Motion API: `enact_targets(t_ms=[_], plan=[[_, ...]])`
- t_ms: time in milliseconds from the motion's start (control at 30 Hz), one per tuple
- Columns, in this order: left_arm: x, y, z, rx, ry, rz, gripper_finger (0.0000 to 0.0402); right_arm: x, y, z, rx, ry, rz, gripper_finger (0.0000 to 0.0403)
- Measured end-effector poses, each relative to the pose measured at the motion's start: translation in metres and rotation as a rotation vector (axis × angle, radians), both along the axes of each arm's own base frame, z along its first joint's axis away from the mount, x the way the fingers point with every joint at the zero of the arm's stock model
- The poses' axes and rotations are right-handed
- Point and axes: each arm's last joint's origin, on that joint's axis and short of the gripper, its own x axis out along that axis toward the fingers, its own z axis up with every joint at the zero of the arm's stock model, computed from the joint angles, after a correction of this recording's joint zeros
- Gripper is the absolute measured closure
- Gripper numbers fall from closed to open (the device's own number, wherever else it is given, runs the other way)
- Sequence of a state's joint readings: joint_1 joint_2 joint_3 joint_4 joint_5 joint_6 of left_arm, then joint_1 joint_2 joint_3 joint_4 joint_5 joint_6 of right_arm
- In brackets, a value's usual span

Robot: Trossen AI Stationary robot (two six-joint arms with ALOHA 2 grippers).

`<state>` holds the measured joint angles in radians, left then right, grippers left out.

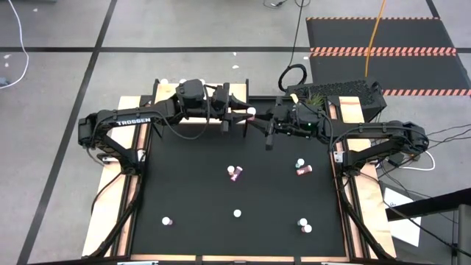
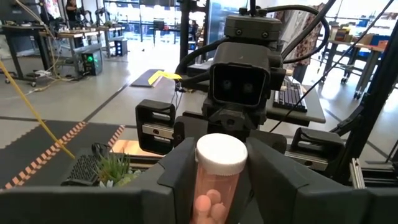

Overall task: Pick and place medicine bottles onto shelf by color
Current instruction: Put the bottom left orange medicine bottle on the shelf

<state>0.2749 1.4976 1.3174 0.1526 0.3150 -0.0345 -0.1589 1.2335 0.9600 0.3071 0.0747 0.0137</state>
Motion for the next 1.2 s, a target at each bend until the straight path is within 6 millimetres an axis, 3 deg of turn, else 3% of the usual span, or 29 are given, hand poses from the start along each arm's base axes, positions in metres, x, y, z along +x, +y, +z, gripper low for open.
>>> enact_targets(t_ms=[300, 500, 633, 900, 1200], plan=[[-0.003, 0.013, 0.003, 0.020, -0.035, 0.112, 0.0268, -0.003, -0.013, -0.003, 0.052, 0.019, -0.064, 0.0215], [-0.011, 0.039, -0.001, 0.035, 0.009, 0.304, 0.0268, -0.012, -0.025, -0.004, 0.078, 0.057, -0.201, 0.0154], [-0.019, 0.057, -0.006, 0.064, 0.060, 0.352, 0.0268, -0.022, -0.029, -0.003, 0.081, 0.098, -0.223, 0.0146], [-0.042, 0.094, -0.046, 0.022, 0.149, 0.509, 0.0268, -0.041, -0.036, -0.008, 0.074, 0.144, -0.270, 0.0145], [-0.056, 0.101, -0.087, 0.018, 0.090, 0.754, 0.0268, -0.053, -0.043, -0.027, 0.120, 0.144, -0.273, 0.0145]])
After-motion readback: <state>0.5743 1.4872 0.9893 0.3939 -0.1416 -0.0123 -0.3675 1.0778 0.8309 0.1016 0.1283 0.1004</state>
